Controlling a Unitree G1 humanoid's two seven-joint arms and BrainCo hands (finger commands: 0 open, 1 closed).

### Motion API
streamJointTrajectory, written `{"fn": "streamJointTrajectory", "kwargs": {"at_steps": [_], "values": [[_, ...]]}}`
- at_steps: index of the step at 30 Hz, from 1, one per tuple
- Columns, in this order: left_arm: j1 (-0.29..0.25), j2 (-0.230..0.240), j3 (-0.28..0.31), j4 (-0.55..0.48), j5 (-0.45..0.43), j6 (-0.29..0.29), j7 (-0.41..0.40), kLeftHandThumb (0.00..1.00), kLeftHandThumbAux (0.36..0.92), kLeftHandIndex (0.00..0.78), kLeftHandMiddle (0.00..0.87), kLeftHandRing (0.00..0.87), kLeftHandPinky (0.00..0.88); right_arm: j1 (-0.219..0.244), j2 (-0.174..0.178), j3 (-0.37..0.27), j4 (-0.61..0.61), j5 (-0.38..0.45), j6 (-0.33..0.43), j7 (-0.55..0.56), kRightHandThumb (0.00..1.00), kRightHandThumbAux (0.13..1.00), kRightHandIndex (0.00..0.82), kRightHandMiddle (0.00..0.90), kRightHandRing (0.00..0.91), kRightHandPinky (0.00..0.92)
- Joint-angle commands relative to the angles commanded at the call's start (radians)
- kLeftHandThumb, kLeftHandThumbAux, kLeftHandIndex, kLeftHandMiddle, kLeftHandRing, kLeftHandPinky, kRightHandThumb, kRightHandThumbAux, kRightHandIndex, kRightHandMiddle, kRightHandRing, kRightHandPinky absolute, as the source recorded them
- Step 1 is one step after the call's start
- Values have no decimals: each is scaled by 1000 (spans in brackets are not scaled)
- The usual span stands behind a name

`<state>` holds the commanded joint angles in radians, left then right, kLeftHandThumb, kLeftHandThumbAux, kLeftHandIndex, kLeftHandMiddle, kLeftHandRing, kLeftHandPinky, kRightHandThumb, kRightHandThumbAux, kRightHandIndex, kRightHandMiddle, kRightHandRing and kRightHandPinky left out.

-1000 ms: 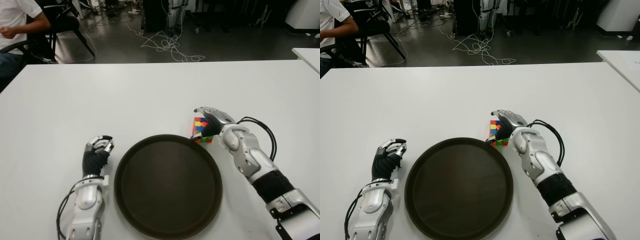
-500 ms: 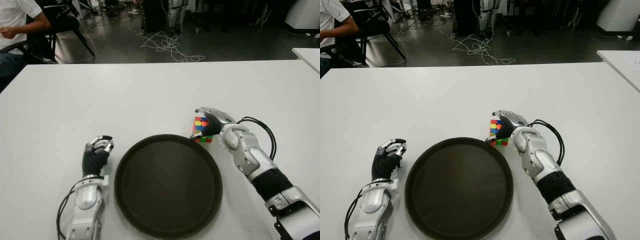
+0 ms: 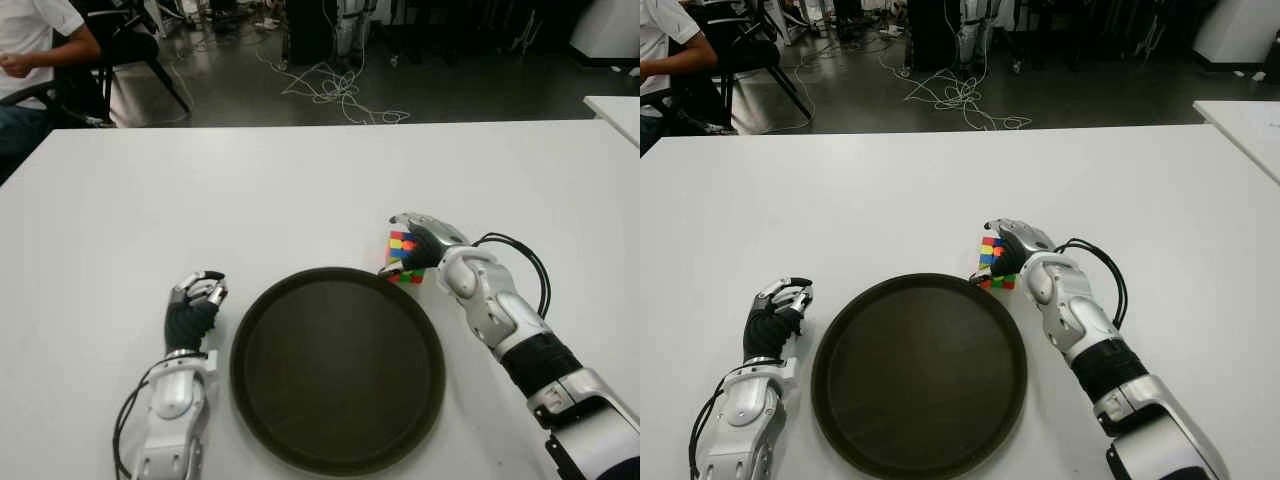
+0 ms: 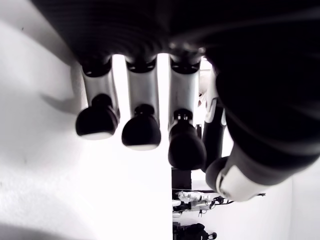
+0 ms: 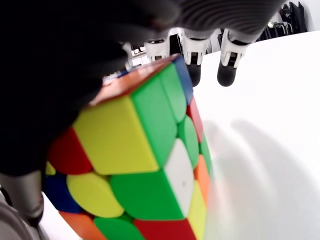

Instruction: Pick up the Rubik's Cube and put it in the plate

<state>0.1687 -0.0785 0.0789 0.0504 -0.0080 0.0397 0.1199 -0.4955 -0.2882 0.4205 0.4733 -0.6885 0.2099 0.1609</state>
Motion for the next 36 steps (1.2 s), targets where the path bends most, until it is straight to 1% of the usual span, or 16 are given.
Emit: {"fn": "streamJointTrajectory", "kwargs": {"at_steps": [9, 14, 18, 23, 31, 36], "values": [[3, 2, -6, -13, 10, 7, 2, 710, 705, 443, 815, 823, 815, 2, -3, 3, -16, -3, 15, 12, 0, 669, 0, 0, 0, 6], [3, 3, -8, -11, 14, 4, 3, 709, 706, 443, 820, 827, 818, -1, -3, 4, -13, -4, 22, 16, 0, 675, 0, 0, 0, 5], [3, 4, -8, -8, 16, 0, 4, 709, 706, 443, 817, 826, 814, -1, -3, 4, -12, -6, 27, 13, 0, 672, 0, 0, 0, 26], [2, 6, -6, 0, 13, -13, 1, 709, 706, 444, 810, 824, 815, -3, -2, 3, -6, -6, 31, 7, 0, 677, 0, 0, 0, 5], [3, 5, -6, -3, 10, -8, 0, 709, 706, 444, 807, 823, 814, -7, -1, 6, 1, -13, 43, 1, 0, 647, 0, 0, 0, 37], [1, 6, -6, -3, 11, -7, 0, 710, 705, 444, 811, 824, 817, -7, -3, 8, 2, -13, 43, -4, 0, 658, 0, 0, 0, 21]]}}
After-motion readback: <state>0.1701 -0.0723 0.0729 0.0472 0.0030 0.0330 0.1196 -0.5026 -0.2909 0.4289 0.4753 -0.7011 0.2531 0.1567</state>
